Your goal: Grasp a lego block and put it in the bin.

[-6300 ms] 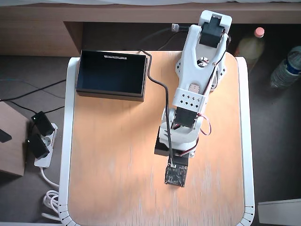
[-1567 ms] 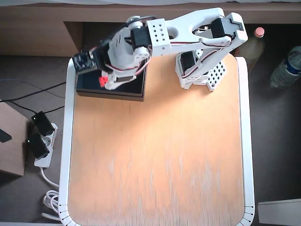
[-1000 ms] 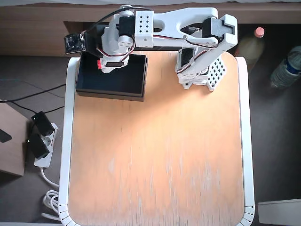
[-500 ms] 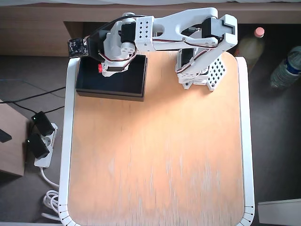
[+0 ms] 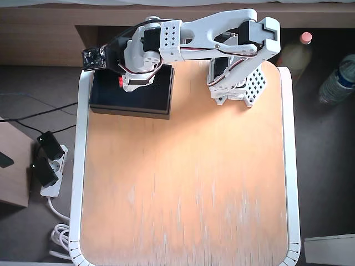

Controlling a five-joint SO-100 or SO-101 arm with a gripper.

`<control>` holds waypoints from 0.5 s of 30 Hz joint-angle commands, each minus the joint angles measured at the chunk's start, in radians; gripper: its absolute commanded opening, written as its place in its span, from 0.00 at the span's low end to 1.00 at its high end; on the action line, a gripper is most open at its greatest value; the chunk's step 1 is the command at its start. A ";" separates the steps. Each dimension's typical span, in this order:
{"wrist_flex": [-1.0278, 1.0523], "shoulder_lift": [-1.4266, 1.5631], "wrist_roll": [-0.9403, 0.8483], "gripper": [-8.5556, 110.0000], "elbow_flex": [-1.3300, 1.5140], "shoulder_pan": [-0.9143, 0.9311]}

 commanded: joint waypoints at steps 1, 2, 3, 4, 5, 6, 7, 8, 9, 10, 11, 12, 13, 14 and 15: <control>-0.028 0.100 0.005 0.19 -0.012 0.020; -0.026 0.112 0.005 0.19 -0.012 0.020; -0.026 0.126 0.000 0.19 -0.012 0.020; -0.026 0.140 -0.005 0.21 -0.012 0.020; -0.025 0.152 -0.006 0.21 -0.012 0.017; -0.025 0.166 -0.009 0.21 -0.012 0.012; -0.025 0.179 -0.015 0.21 -0.012 0.005; -0.025 0.193 -0.020 0.21 -0.012 -0.008; -0.025 0.209 -0.029 0.21 -0.012 -0.020; -0.025 0.225 -0.037 0.21 -0.012 -0.035; -0.025 0.245 -0.048 0.21 -0.012 -0.054; -0.023 0.265 -0.054 0.21 -0.012 -0.071; -0.023 0.287 -0.058 0.21 -0.012 -0.092; -0.023 0.307 -0.063 0.21 -0.012 -0.115; -0.023 0.327 -0.067 0.21 -0.012 -0.140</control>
